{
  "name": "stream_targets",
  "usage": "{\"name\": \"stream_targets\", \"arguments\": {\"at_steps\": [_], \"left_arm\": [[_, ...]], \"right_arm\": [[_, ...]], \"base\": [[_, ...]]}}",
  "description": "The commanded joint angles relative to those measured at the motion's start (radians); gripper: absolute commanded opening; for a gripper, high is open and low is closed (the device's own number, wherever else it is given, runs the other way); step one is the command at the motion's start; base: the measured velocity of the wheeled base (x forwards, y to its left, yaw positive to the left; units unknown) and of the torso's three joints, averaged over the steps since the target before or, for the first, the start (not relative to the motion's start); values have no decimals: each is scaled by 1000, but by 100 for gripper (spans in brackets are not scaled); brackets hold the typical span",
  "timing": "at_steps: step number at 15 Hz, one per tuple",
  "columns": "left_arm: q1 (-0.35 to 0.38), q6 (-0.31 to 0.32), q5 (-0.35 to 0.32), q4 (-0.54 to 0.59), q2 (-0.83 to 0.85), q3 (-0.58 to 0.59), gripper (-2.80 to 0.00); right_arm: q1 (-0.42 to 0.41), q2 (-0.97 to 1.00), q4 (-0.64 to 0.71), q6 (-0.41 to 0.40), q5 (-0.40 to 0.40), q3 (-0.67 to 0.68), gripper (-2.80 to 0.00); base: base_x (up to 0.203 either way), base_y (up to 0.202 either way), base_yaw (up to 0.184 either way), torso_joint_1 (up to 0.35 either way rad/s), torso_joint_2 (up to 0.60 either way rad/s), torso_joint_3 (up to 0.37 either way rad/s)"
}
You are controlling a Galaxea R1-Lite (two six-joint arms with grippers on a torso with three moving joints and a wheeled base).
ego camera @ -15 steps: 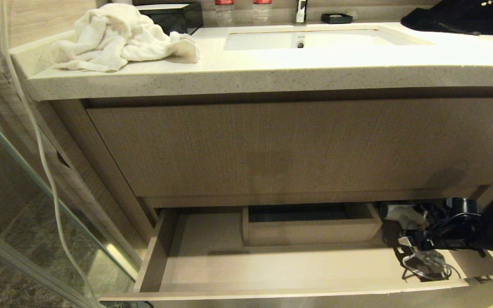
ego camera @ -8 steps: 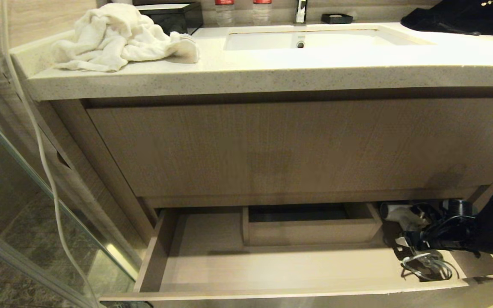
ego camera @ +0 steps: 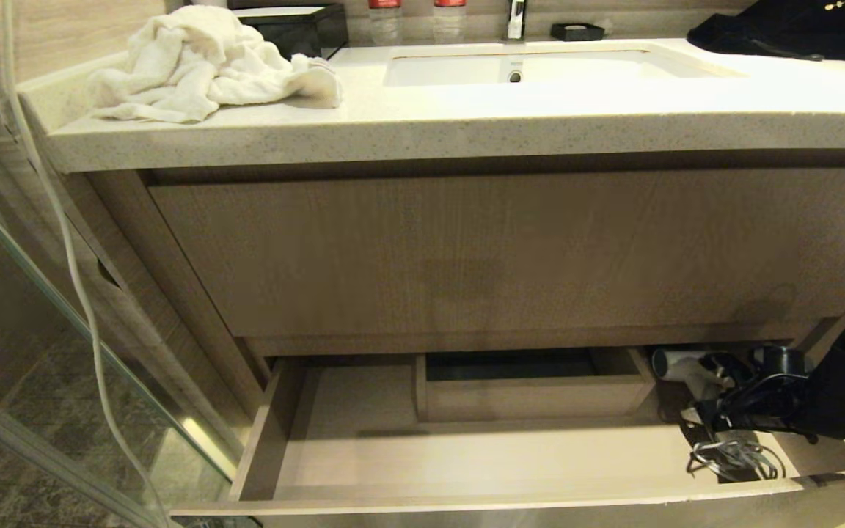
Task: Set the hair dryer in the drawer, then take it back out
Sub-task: Take the hairdryer out
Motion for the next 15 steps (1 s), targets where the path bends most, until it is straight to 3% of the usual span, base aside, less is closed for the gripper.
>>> {"name": "stream_targets", "arguments": {"at_steps": [1,15], "left_arm": [[0,0,0,0,2,1,-280],[0,0,0,0,1,2,-280]], "right_arm": [[-1,9,-1,-4,-1,-5,-280],[-3,-265,123,-29,8,163,-280]], "base": [[0,0,0,0,0,0],[0,0,0,0,0,0]]}}
